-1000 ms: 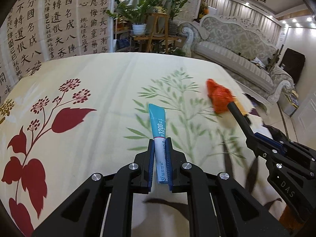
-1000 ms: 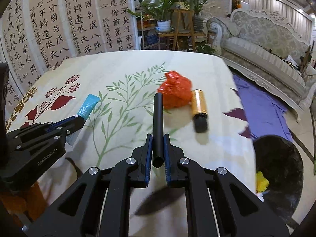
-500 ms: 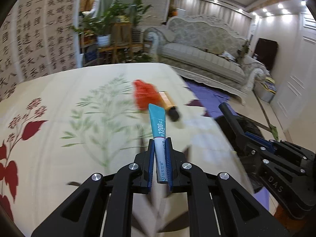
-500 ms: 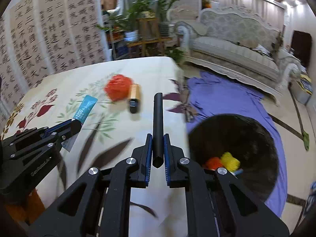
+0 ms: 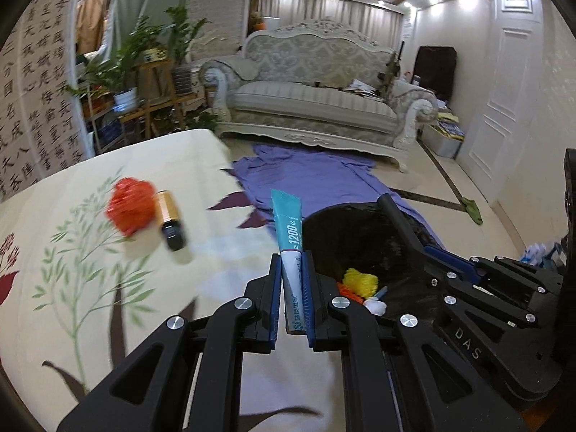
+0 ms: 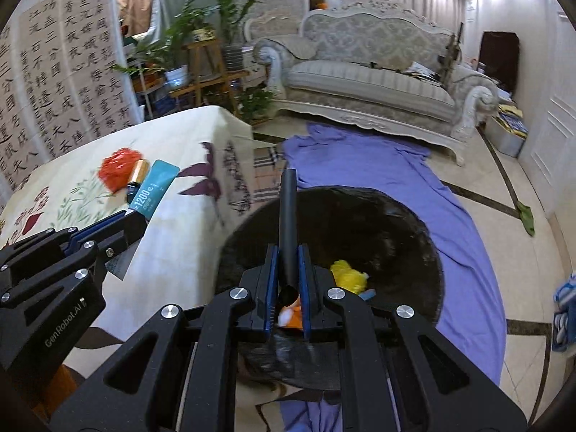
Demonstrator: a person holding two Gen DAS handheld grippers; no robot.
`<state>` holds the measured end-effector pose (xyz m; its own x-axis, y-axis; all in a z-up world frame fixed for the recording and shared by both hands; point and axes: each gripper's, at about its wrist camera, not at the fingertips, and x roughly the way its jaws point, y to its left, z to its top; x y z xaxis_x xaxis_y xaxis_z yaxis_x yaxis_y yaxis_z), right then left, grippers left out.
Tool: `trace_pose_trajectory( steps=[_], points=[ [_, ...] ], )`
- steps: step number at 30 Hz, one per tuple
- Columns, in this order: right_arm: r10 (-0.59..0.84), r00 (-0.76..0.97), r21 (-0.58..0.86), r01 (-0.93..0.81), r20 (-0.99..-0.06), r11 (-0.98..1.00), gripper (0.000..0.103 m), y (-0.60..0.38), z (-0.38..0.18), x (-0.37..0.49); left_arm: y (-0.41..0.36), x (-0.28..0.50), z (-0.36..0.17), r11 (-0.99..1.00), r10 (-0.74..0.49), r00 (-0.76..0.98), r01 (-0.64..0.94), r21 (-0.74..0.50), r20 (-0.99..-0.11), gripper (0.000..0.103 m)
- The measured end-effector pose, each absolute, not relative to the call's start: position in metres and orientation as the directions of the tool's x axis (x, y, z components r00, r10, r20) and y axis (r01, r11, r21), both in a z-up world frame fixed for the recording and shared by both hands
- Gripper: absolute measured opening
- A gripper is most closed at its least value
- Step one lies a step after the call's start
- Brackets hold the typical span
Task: Collect trash
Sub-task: 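Lower the tube and stick into the bin and open both tools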
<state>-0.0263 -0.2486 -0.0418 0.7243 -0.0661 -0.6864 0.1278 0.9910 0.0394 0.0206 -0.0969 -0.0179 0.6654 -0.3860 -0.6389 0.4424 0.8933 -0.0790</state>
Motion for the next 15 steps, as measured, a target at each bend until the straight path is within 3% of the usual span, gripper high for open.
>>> trace_pose_trajectory(
  steps=[15],
  points=[
    [-0.133,0.708,0.049,0.231,-0.694,0.972,0.012,-0.297,-0.055,-0.019,-0.143,0.039,-0.035,0.865,-0.395,0.632,0.501,-0.037,-0.667,0.013]
  ],
)
